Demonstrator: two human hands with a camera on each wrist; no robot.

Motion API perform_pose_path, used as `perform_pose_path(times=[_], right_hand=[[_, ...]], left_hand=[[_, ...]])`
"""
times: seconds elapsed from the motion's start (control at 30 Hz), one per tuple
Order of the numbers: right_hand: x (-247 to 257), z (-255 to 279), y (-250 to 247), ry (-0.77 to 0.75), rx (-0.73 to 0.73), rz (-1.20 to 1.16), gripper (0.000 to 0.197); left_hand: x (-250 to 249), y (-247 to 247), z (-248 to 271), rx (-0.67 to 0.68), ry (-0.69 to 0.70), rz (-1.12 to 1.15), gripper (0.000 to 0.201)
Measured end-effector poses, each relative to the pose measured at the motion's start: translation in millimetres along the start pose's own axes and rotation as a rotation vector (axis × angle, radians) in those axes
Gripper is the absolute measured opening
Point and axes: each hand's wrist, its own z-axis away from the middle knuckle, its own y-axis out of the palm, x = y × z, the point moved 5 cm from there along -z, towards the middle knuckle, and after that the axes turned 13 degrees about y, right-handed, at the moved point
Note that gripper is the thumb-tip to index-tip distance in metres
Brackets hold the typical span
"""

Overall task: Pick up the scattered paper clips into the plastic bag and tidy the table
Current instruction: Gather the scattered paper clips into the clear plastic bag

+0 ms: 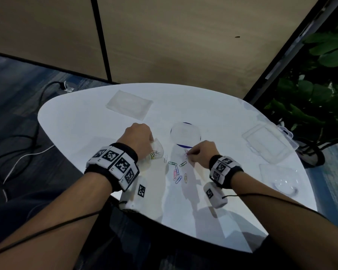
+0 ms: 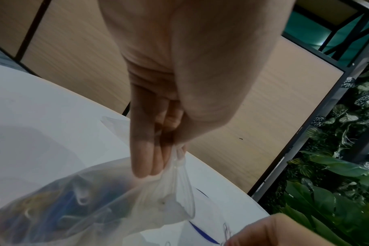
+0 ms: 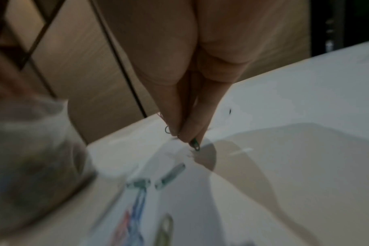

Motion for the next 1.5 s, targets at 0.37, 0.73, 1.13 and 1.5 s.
perform_pose_path(times=[0.37,0.73,1.13,1.5], right_hand=[[71.9,46.7,-21.9,-0.101,0.361,-0.924,0.011],[91.9,53.2,-14.9,-0.448,0.071,-0.223,0.026],[14.6,28.9,70.6,-0.66,0.146,0.843,0.074],[-9.7,63.4,87.5,-0.373,0.21,0.689,0.083]], left_hand=[[-9.8,1.0,-6.4,-0.085,-0.01,0.105,0.025],[-7.7,-4.6,-2.9,-0.155,-0.022,0.147,0.023],[5.6,-16.0,1.4,-0.147,-0.049,0.155,0.027],[-4.2,-8.0,-0.3,-0.142,-0.042,0.171,0.022]])
